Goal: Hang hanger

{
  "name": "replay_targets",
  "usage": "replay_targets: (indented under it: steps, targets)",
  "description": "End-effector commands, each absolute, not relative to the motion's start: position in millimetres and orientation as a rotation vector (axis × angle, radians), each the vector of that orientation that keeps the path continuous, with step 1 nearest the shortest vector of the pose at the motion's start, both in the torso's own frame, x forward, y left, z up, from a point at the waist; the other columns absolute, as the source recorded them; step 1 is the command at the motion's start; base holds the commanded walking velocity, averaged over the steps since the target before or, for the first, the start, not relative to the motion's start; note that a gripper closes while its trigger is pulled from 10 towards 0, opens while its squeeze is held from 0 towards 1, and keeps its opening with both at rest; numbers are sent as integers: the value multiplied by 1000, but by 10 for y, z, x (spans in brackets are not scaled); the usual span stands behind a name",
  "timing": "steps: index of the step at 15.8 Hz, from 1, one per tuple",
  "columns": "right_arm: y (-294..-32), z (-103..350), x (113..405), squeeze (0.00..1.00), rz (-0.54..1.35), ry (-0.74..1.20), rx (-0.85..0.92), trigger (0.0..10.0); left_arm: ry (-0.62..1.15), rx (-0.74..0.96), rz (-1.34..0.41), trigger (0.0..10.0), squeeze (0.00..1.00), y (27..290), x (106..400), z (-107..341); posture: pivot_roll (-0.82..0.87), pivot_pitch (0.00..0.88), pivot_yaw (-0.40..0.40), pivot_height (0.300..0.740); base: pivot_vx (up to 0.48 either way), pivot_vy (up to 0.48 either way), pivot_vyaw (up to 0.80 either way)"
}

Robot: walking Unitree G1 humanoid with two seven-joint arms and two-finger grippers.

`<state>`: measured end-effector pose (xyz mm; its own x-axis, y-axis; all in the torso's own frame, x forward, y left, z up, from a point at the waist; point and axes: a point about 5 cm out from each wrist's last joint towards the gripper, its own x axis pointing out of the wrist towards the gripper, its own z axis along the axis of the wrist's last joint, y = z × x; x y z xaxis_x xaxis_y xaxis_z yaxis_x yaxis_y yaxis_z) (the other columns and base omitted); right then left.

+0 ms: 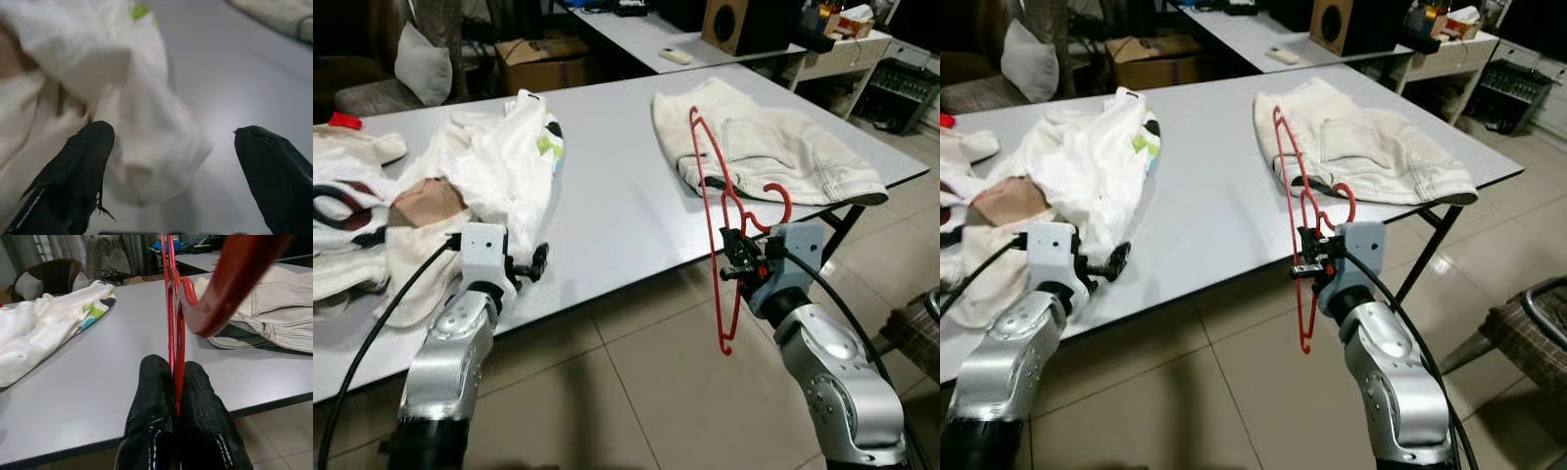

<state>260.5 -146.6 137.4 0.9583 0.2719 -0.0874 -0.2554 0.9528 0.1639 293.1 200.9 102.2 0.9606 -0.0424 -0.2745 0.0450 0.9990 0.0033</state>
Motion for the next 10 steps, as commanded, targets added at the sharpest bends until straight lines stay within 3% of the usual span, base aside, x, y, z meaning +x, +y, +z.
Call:
replay_targets:
  steps: [1, 10]
  targets:
    - [-1503, 1418, 2584, 0, 261, 96, 139, 10000, 281, -12, 19, 0, 0, 2075, 3000, 1023, -71, 0, -17, 740, 0, 0, 0]
    - [-1592, 1440, 2512, 0, 212, 80, 129, 10000, 275, -14, 78, 0, 0, 2130, 3211, 1022, -122, 0, 18, 740, 0, 0, 0]
